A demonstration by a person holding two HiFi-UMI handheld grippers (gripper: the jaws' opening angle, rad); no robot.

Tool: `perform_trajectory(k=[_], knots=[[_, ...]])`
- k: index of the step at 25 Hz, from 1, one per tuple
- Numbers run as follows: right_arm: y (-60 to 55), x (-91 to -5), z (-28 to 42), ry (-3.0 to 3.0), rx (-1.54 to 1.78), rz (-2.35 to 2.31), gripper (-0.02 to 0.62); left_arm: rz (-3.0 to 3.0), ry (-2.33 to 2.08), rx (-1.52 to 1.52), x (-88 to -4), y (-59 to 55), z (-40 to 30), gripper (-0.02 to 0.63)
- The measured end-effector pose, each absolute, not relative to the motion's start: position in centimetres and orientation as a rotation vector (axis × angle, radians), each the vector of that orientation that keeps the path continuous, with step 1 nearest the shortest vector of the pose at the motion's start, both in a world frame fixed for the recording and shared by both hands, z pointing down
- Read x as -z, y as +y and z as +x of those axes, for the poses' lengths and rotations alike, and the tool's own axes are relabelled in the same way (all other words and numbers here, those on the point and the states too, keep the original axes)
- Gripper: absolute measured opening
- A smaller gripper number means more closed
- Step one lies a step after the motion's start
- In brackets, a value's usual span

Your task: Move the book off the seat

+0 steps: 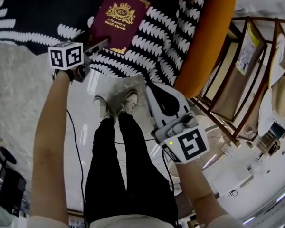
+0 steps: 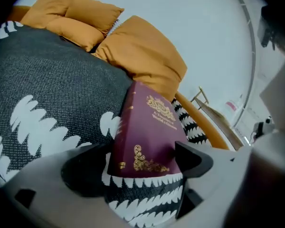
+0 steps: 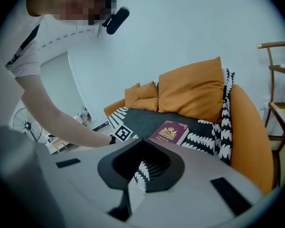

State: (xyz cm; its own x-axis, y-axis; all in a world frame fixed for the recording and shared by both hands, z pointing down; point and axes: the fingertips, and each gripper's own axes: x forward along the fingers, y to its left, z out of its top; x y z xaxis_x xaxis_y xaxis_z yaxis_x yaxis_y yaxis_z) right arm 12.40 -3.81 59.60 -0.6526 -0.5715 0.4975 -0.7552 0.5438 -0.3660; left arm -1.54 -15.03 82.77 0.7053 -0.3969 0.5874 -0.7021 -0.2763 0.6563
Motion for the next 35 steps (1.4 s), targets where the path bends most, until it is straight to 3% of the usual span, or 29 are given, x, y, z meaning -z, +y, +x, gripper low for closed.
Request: perform_trajectory(k=[8,15,22,24,26,35], knots=[[-4.3,-60.6,11.8,-2.468,-0.848,1.071,0.021,1.892,-0.843,-0.371,-82.6,-15.0,-1.9,0.425],[-4.4,-59.8,11.3,-2.489,-0.847,1.048,0.021,1.820,-0.630,-0.184,-79.5,-12.9,-0.2,0.410],[-4.6,-60.3,12.3,-2.476,-0.853,1.063,0.021,1.747,-0.652,-0.170,-82.5,-13.1,2.9,0.409],[-4.3,-60.8,12.9,-2.463,-0.869,1.072,0.021,1.737,-0.699,-0.134,-82.8,-13.5,2.4,0.314],[-3.9,-61.1,13.4,-2.450,-0.888,1.079,0.021,1.713,-0.699,-0.079,-82.5,-13.3,2.0,0.280],[-4.3,-60.4,12.8,-2.466,-0.870,1.070,0.021,1.813,-0.706,0.037,-79.9,-12.7,1.5,0.238]])
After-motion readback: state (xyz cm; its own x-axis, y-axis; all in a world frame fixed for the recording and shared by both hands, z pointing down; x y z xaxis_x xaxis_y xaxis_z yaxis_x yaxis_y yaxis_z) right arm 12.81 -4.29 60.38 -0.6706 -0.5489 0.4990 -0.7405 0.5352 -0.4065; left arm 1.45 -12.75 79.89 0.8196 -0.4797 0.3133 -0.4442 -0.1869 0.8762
